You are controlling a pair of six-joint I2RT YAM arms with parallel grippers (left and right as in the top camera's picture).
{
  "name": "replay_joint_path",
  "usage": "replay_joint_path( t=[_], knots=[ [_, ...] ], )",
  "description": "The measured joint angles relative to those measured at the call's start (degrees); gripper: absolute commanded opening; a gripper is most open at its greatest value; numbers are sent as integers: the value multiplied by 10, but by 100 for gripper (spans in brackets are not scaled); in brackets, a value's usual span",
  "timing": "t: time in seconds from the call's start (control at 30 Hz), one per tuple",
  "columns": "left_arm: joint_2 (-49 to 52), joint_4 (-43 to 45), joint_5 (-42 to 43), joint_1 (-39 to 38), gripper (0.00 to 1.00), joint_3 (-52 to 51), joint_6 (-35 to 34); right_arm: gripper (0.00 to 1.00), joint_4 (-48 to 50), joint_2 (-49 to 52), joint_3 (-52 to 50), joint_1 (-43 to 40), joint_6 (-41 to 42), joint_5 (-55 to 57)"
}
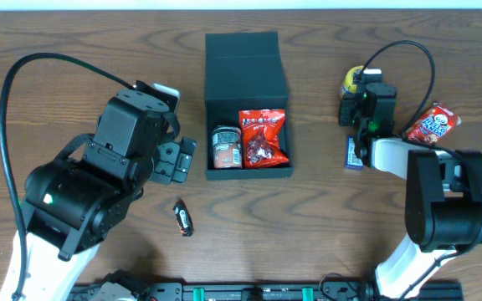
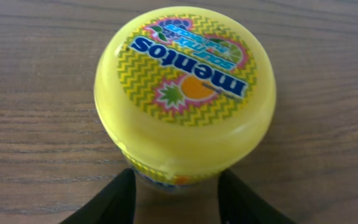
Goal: Pack container
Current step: 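Lower the right gripper around the yellow Mentos bottle, then close the right gripper on the Mentos bottle and lift it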
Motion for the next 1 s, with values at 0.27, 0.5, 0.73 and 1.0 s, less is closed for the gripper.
replay_joint_path(
  t=[0.27, 0.5, 0.73, 1.0],
  knots=[
    [0, -8, 0, 0, 95, 0, 0, 24, 0, 0, 0, 0, 2, 0],
    [0, -9, 0, 0, 95, 0, 0, 1, 0, 0, 2, 0, 11, -1],
    [0, -11, 0, 0, 95, 0, 4, 1, -31, -24, 3, 7, 26, 0],
    [0, -11, 0, 0, 95, 0, 5, 3, -131, -168, 7, 38, 38, 0]
  ],
)
